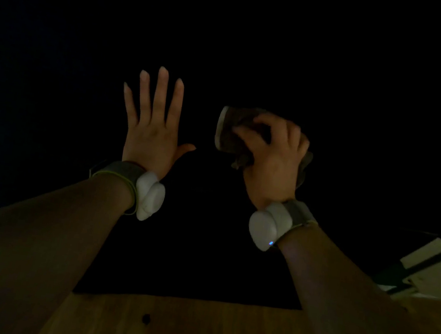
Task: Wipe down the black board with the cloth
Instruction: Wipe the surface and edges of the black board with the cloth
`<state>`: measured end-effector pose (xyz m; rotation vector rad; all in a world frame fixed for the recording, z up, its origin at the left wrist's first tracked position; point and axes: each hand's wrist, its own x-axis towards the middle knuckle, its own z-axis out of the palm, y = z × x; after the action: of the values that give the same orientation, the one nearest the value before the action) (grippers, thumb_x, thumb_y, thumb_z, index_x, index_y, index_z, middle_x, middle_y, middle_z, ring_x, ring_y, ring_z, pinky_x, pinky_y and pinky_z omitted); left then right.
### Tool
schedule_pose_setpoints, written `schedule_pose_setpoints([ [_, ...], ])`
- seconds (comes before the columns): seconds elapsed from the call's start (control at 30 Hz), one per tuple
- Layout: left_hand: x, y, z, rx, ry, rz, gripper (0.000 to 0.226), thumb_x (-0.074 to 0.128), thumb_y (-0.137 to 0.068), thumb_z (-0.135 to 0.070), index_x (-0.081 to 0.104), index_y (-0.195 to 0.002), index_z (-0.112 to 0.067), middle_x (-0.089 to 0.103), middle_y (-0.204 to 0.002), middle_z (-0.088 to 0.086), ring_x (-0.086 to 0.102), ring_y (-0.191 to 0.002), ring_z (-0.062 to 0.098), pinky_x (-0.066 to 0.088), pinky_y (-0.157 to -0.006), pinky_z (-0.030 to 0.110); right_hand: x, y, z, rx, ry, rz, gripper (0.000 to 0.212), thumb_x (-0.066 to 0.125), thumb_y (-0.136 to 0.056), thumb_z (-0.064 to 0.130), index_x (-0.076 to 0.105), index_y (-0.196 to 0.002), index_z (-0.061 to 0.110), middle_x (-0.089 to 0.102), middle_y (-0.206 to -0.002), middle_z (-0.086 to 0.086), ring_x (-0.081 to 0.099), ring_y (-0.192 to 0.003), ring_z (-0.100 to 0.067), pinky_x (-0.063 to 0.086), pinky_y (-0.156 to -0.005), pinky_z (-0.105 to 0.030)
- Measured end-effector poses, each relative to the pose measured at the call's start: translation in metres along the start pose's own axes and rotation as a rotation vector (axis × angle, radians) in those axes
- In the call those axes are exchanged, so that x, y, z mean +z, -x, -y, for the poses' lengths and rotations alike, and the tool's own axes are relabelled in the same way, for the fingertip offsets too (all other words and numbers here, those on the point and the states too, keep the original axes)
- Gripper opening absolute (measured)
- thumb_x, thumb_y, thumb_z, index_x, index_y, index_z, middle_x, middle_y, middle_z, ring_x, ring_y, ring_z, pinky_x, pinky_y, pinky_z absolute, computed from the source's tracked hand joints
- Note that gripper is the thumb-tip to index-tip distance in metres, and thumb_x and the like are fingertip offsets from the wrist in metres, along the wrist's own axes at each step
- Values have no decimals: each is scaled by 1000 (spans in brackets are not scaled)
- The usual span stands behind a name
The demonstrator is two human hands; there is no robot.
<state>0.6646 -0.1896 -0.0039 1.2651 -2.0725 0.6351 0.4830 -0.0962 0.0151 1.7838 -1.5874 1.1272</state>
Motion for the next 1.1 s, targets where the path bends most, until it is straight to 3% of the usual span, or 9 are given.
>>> schedule_pose_setpoints([
  [0.1,0,1,-1,4,-1,-15,113,69,-69,-56,6,-149,-8,13,-151,31,9,-137,52,-1,-108,63,4,-14,1,34,42,-14,26,64,-87,13,71,-112,19,62,-121,-21,48,-118,-45,37,-94,-58],
  [0.23,-1,1,0,14,17,-20,110,70,-72,-53,5,-148,-7,12,-151,32,8,-137,53,-3,-108,63,24,6,0,5,69,53,25,64,-88,21,70,-113,22,61,-121,-17,31,-117,-30,35,-96,-56],
  [0.37,-2,0,0,18,24,-23,109,70,-73,-52,4,-147,-7,12,-151,33,8,-136,54,-3,-107,63,44,26,-4,17,40,17,22,65,-86,24,68,-107,27,61,-114,-8,34,-108,-28,32,-91,-46],
  [0.47,0,1,2,24,28,-26,109,69,-74,-54,5,-147,-6,13,-150,33,8,-136,55,-3,-107,63,57,48,-12,-53,90,164,28,78,-79,23,72,-107,25,64,-111,-12,35,-108,-29,33,-93,-48],
  [0.67,3,1,4,31,19,-25,108,64,-76,-60,4,-147,-4,13,-150,33,8,-136,54,-5,-107,62,64,82,-12,-53,39,419,30,80,-70,28,74,-99,21,64,-101,-15,48,-105,-37,44,-81,-62],
  [0.8,3,1,2,23,20,-28,108,62,-77,-61,4,-148,-4,12,-150,33,8,-136,54,-4,-108,63,60,81,-14,-54,4,460,29,81,-70,25,75,-98,20,64,-102,-16,44,-106,-36,41,-82,-60],
  [0.87,3,1,2,23,20,-29,108,60,-77,-62,4,-148,-4,12,-150,33,8,-136,54,-3,-108,64,58,78,-16,-53,32,555,29,75,-78,25,72,-107,22,60,-113,-14,49,-113,-40,33,-92,-57],
  [0.97,1,1,2,15,19,-20,108,60,-76,-63,4,-148,-4,11,-151,33,7,-136,54,-2,-108,64,59,83,-19,-85,66,712,33,57,-91,33,60,-124,31,45,-133,-4,31,-128,-31,13,-98,-41],
  [1.1,-3,2,1,14,7,0,108,59,-76,-63,5,-148,-2,11,-151,32,7,-137,53,-3,-109,62,59,90,-20,-62,43,919,35,53,-91,32,56,-126,34,34,-139,2,21,-131,-24,15,-102,-40],
])
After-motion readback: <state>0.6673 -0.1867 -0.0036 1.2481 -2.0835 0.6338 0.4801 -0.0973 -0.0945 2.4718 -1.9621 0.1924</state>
